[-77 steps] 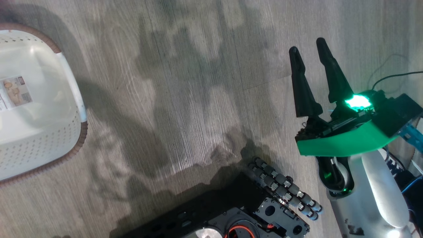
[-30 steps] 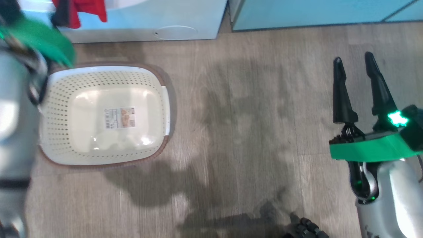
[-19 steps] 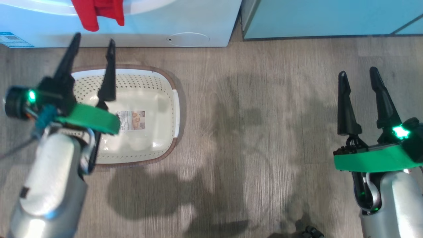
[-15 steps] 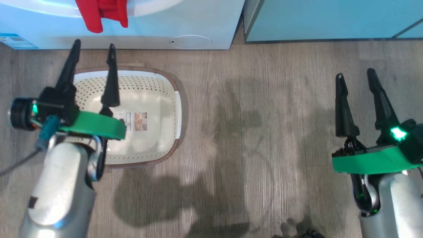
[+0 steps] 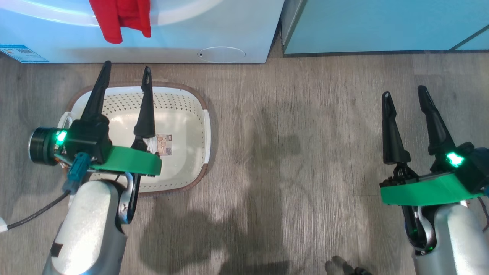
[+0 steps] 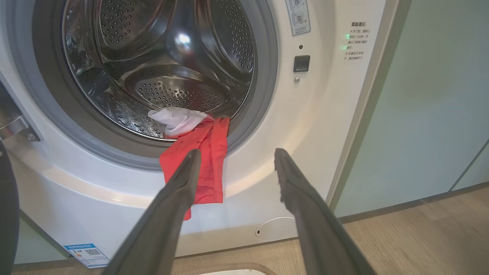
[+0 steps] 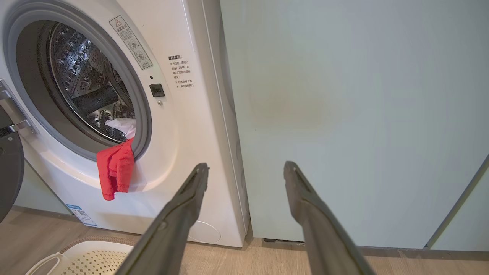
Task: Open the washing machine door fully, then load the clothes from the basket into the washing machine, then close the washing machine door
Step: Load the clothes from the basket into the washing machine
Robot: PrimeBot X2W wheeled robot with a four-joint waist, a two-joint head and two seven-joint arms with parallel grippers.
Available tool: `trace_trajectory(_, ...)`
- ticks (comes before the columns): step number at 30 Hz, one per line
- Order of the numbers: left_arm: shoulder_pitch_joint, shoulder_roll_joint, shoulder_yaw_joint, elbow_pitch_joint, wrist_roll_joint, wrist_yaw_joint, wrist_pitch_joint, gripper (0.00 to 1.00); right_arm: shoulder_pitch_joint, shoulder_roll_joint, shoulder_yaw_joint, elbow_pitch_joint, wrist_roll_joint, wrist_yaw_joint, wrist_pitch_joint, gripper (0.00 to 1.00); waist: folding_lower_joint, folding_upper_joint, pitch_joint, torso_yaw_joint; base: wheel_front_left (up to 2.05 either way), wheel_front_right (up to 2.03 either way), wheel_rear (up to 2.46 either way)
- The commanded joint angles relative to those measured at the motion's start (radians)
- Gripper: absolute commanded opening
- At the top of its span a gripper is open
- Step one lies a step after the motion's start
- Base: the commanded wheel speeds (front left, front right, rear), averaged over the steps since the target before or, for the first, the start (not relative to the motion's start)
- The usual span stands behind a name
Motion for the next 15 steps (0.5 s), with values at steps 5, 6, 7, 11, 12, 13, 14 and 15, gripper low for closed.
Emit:
trace_trajectory(5,0.000,-0.006,0.051,-0.033,0.018,-0.014,-0.009,1.00,0.010,-0.003,0.027,-0.031,0.000,0.007,0.000,1.00,0.0001,-0.0001,0.002,0.001,0.00,0.00,0.00)
trace_trajectory(6,0.000,-0.008,0.052,-0.032,0.021,-0.017,-0.010,1.00,0.010,-0.003,0.028,-0.031,0.000,0.007,0.000,1.00,0.0001,-0.0001,0.003,0.002,0.00,0.00,0.00)
trace_trajectory(7,0.000,-0.011,0.054,-0.031,0.023,-0.019,-0.010,1.00,0.009,-0.003,0.028,-0.031,0.001,0.007,0.000,1.00,0.0001,-0.0001,0.003,0.002,0.00,0.00,0.00)
trace_trajectory(11,0.000,-0.017,0.060,-0.028,0.029,-0.026,-0.010,1.00,0.008,-0.003,0.029,-0.030,0.001,0.007,-0.001,1.00,0.0001,-0.0001,0.004,0.002,0.00,0.00,0.00)
trace_trajectory(12,0.000,-0.019,0.062,-0.028,0.031,-0.028,-0.010,1.00,0.008,-0.003,0.029,-0.030,0.001,0.007,-0.001,1.00,0.0001,-0.0001,0.005,0.002,0.00,0.00,0.00)
trace_trajectory(13,0.000,-0.021,0.063,-0.027,0.032,-0.030,-0.010,1.00,0.007,-0.003,0.029,-0.030,0.002,0.007,-0.001,1.00,0.0001,-0.0001,0.005,0.002,0.00,0.00,0.00)
trace_trajectory(14,-0.001,-0.022,0.065,-0.027,0.034,-0.032,-0.010,1.00,0.007,-0.003,0.029,-0.029,0.002,0.007,-0.001,1.00,0.0001,-0.0001,0.006,0.002,0.00,0.00,0.00)
trace_trajectory(15,-0.001,-0.024,0.066,-0.026,0.035,-0.034,-0.010,1.00,0.006,-0.003,0.029,-0.029,0.002,0.007,-0.001,1.00,0.0001,-0.0001,0.006,0.002,0.00,0.00,0.00)
